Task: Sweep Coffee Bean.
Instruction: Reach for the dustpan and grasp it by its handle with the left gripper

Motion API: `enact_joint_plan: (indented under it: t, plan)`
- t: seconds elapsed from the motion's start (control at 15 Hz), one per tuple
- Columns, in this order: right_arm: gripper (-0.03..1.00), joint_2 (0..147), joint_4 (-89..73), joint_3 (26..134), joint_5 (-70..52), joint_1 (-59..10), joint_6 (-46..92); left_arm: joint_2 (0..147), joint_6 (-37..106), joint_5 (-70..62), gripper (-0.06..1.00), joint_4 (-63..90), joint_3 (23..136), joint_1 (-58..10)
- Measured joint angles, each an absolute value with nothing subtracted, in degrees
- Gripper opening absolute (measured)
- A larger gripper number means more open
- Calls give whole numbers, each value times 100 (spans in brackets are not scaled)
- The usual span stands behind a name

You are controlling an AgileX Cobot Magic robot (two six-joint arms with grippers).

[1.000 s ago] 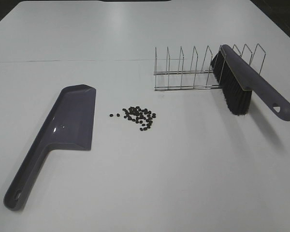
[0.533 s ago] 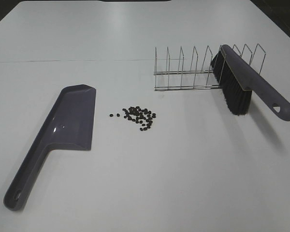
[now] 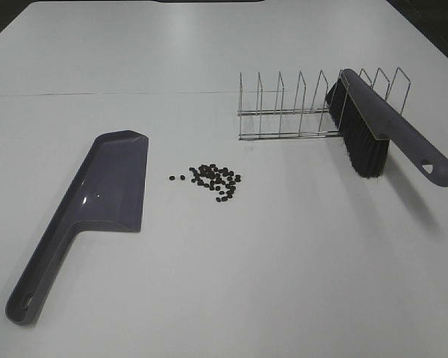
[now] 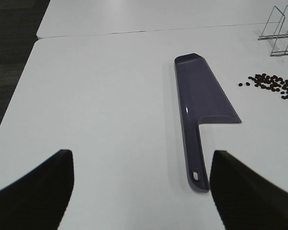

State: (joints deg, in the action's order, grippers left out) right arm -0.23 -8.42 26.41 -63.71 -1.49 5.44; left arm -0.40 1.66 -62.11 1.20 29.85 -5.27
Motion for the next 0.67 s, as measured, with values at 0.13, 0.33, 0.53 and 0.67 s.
enact_joint_plan:
  t: [0.13, 0.33, 0.53, 0.67]
  plan:
    - [82, -23, -854, 2641, -6371, -149, 544, -40, 166, -6211, 72, 120, 2985, -527]
    - [82, -23, -831, 2630, -6371, -149, 544, -40, 166, -6211, 72, 120, 2985, -527]
    - [82, -23, -728, 2607, -6371, -149, 544, -40, 166, -6211, 73, 120, 2985, -527]
    - [82, -23, -584, 2590, -6371, -149, 676, -40, 166, -6211, 77, 120, 2985, -527]
